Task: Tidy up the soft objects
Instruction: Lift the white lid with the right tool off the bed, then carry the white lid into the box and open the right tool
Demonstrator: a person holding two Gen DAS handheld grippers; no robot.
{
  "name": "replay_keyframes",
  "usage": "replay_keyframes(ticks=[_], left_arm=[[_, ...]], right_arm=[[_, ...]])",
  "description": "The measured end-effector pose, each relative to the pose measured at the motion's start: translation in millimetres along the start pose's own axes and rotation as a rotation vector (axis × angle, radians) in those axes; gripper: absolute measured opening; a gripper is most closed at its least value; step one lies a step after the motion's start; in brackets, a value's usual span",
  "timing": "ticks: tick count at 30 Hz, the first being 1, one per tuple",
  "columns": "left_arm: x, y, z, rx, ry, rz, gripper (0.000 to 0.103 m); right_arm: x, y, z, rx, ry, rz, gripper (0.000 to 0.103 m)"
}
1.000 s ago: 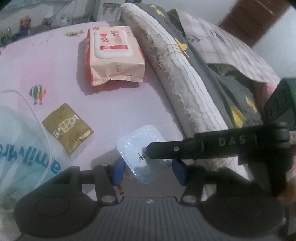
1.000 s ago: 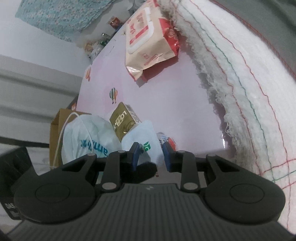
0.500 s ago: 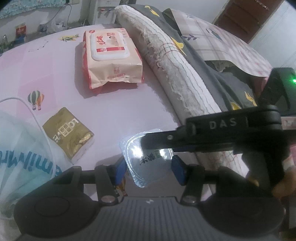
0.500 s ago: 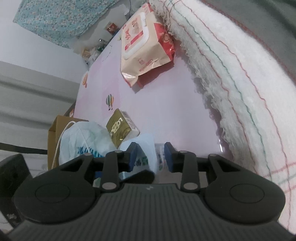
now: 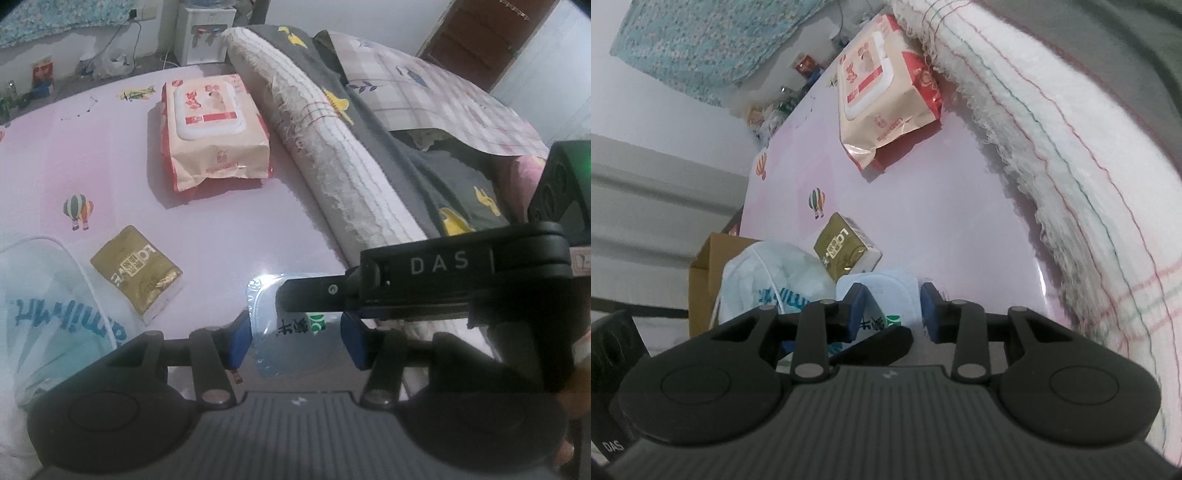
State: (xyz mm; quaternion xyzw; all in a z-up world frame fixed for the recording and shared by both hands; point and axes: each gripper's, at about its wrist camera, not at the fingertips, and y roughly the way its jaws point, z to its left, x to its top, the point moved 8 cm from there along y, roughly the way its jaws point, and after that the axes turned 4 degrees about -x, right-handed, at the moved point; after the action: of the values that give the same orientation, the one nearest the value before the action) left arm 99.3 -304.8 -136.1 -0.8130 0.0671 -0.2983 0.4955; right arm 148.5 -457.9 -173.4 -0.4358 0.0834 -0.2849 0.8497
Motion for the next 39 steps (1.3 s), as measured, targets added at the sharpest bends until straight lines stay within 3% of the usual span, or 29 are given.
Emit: replay_keyframes(ticks=[9, 18, 29, 33, 39], left_arm=[[-0.9, -65.6, 9.5, -0.005, -0.009, -0.051, 0.052], [-20.3, -168.0, 88.7, 0.096, -0.061, -0.081, 0.052], [-79.5, -275.8, 254.2, 0.316, -0.238, -0.097, 0.053], [-110.1, -276.5, 314.8, 0.353, -0.319, -0.048, 0.053], [-150.5, -259.1, 375.2, 0.339, -0.421, 0.011, 0.053]], right_arm=[[-19.7, -33.4, 44.7, 0.006, 0.025, -0.04, 0.033], [-62.6, -23.4, 149.8, 0.075, -0.016, -0.012, 0.033], [-146.1, 83.7, 323.1, 0.23, -0.136, 0.183, 0.033], [-178.8, 140.6, 361.4, 0.229, -0.18, 0.273, 0.033], [-218.7, 215.3, 379.3, 0.164, -0.193, 0.402, 0.033]])
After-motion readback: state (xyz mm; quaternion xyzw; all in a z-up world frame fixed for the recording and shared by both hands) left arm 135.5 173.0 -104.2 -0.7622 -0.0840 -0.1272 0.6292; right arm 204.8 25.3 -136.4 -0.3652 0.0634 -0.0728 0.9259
